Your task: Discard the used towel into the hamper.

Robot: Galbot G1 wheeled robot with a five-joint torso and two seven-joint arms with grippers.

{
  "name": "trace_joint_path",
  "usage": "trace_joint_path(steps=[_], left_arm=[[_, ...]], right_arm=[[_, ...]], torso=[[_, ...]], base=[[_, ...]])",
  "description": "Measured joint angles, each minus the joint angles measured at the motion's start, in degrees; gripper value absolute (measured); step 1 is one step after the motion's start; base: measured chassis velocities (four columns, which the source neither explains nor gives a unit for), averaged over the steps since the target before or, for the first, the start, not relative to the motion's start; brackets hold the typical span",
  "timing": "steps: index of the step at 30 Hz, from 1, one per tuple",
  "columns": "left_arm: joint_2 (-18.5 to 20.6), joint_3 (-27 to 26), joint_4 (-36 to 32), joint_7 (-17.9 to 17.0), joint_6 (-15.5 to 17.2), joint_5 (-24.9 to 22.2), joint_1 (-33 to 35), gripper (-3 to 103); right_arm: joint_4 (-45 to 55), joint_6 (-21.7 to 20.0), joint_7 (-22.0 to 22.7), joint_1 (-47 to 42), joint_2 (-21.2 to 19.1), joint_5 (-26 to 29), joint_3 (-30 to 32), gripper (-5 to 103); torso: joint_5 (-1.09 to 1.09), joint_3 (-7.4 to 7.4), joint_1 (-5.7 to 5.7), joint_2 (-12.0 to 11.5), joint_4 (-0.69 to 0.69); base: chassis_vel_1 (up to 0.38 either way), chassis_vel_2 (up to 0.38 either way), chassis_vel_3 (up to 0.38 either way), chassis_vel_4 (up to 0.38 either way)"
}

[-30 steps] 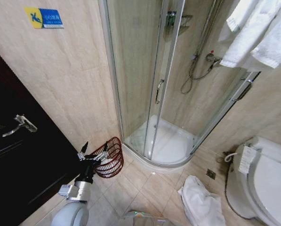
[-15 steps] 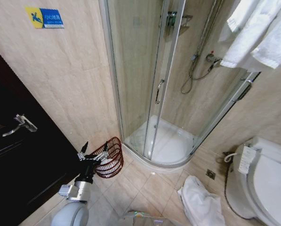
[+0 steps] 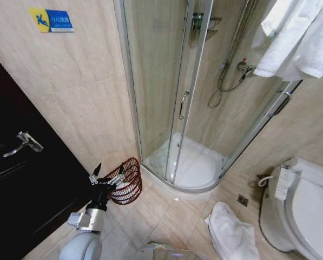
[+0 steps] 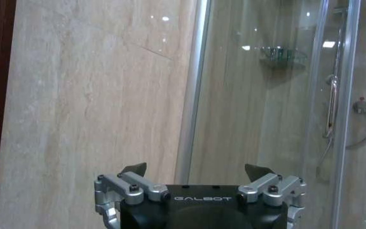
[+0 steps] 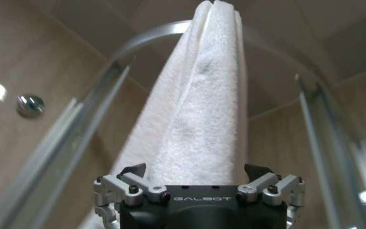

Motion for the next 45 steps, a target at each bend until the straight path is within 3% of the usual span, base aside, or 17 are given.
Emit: trace_joint_path(steps=[3,6,15,19,23,26,27,29,40,45], left_arm=[[0.0,0.0,0.0,0.0,0.0,0.0,0.0,100],[0.0,0.0,0.0,0.0,0.0,0.0,0.0,100],[0.0,0.0,0.0,0.0,0.0,0.0,0.0,100],[0.0,0.0,0.0,0.01,0.0,0.0,0.0,100],[0.0,0.0,0.0,0.0,0.0,0.0,0.0,100],[0.0,0.0,0.0,0.01,0.0,0.0,0.0,100],[0.0,0.0,0.0,0.01,0.0,0.0,0.0,100],[0.0,0.0,0.0,0.01,0.0,0.0,0.0,100],[0.0,0.0,0.0,0.0,0.0,0.0,0.0,100],[0.0,0.0,0.0,0.01,0.0,0.0,0.0,100]], right_arm=[[0.11,-1.39,0.04,2.98,0.62,4.97,-1.8,100],[-0.78,-2.02,0.05,5.76,1.21,6.46,-3.9,100],[-8.21,-2.48,-0.87,21.98,5.09,6.82,-16.98,100],[-9.29,-2.79,-0.78,26.22,6.61,6.49,-19.95,100],[-10.25,-2.97,0.65,30.67,8.85,3.74,-22.61,100],[-11.63,-4.09,4.26,34.97,10.67,-6.14,-24.34,100],[-11.63,-4.09,4.26,34.97,10.67,-6.14,-24.34,100],[-12.16,-5.55,5.72,36.79,10.94,-12.68,-25.05,100],[-17.53,-5.67,6.59,45.55,13.35,-17.88,-30.49,100],[-19.28,-6.44,7.9,50.2,15.05,-24.3,-32.18,100]], torso=[[0.02,0.0,0.0,0.0,0.0],[0.01,0.0,0.0,0.0,0.0],[0.0,0.01,0.01,0.0,0.0],[0.01,0.01,0.01,-0.01,0.01],[0.01,0.01,0.01,0.0,0.0],[0.01,0.01,0.01,0.0,0.01],[0.01,0.01,0.01,0.0,0.01],[0.05,0.01,0.01,0.0,0.0],[0.01,0.01,0.01,0.0,0.0],[0.03,0.01,0.01,0.0,0.01]], base=[[0.0,0.0,0.0,0.0],[0.0,0.0,0.0,0.0],[0.0,0.0,0.0,0.0],[0.0,0.0,0.0,0.0],[0.0,0.0,0.0,0.0],[0.0,0.0,0.0,0.0],[0.0,0.0,0.0,0.0],[0.0,0.0,0.0,0.0],[0.0,0.0,0.0,0.0],[0.0,0.0,0.0,0.0]])
